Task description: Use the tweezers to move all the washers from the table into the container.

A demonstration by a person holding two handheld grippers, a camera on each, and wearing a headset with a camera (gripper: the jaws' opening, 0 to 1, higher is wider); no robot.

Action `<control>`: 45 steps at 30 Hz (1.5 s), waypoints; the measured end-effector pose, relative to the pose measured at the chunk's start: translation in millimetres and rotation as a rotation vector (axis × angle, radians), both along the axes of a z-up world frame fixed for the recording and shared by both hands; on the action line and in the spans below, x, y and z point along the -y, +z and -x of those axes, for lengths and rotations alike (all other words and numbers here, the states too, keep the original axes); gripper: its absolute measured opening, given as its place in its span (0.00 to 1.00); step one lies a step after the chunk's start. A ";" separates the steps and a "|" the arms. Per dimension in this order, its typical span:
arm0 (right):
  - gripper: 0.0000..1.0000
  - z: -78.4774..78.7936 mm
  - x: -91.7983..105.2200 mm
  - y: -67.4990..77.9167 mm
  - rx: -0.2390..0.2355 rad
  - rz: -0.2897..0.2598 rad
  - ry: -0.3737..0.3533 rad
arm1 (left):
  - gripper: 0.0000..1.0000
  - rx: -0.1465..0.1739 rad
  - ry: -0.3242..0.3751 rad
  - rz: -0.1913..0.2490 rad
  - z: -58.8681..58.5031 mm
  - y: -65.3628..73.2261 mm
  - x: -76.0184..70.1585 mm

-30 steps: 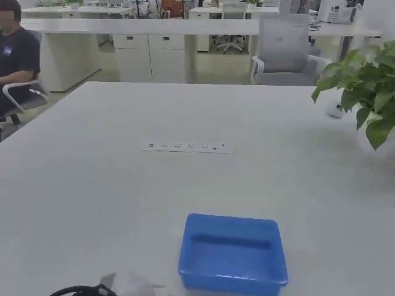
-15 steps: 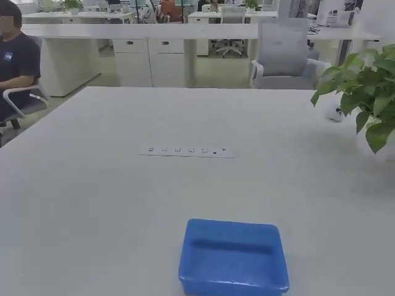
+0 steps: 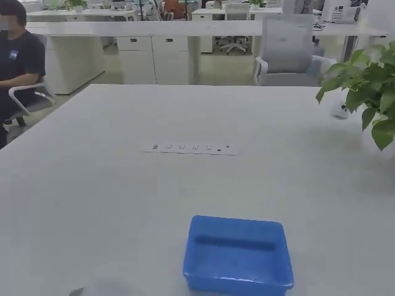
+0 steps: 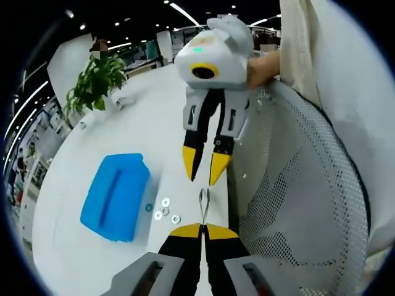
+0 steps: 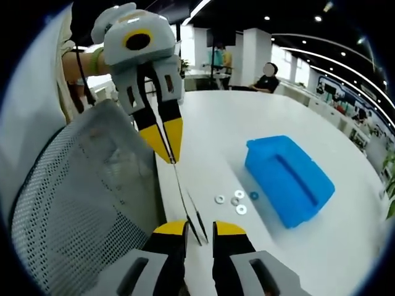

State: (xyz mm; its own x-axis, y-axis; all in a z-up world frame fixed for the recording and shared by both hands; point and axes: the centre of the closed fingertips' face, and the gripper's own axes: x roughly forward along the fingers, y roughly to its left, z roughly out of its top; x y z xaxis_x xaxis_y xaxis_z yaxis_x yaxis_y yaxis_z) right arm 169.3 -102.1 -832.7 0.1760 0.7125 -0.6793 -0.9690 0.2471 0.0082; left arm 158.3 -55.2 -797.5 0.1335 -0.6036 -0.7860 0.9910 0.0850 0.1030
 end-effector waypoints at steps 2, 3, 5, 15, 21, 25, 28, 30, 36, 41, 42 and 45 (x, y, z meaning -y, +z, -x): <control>0.12 3.4 -1.3 -1.2 -0.004 0.003 0.016 | 0.00 0.001 -0.004 0.021 0.3 7.9 4.6; 0.13 4.6 -2.0 -1.6 -0.005 0.003 0.021 | 0.00 0.001 -0.010 0.032 1.1 11.8 7.4; 0.13 7.3 -3.3 -3.8 -0.007 0.014 0.037 | 0.00 0.004 -0.019 0.042 1.9 16.9 11.8; 0.13 7.2 -16.8 -10.4 0.006 0.038 0.096 | 0.00 0.027 -0.075 0.047 6.3 22.0 27.4; 0.09 6.6 -19.4 -12.8 0.008 0.045 0.117 | 0.00 0.020 -0.090 0.076 10.2 23.4 35.5; 0.07 8.0 -18.1 -12.7 -0.016 0.031 0.109 | 0.00 0.031 -0.072 0.102 9.1 25.3 41.3; 0.07 6.4 -19.1 -12.0 -0.031 0.012 0.088 | 0.00 0.030 -0.069 0.097 7.9 25.7 41.2; 0.07 3.3 -21.9 -9.8 -0.021 0.003 0.086 | 0.00 0.040 -0.077 0.091 6.2 28.4 40.9; 0.07 -10.4 -37.0 -1.9 -0.001 -0.048 0.072 | 0.00 0.079 -0.082 0.061 -4.5 35.8 32.7; 0.07 -23.6 -46.8 -1.8 0.002 -0.087 0.047 | 0.00 0.100 -0.073 0.037 -17.9 34.9 23.6; 0.08 -26.8 -48.4 -1.9 0.003 -0.095 0.038 | 0.00 0.097 -0.067 0.036 -21.4 34.9 21.8; 0.08 -32.0 -51.9 -1.2 -0.001 -0.108 0.025 | 0.00 0.085 -0.066 0.030 -26.9 35.1 18.3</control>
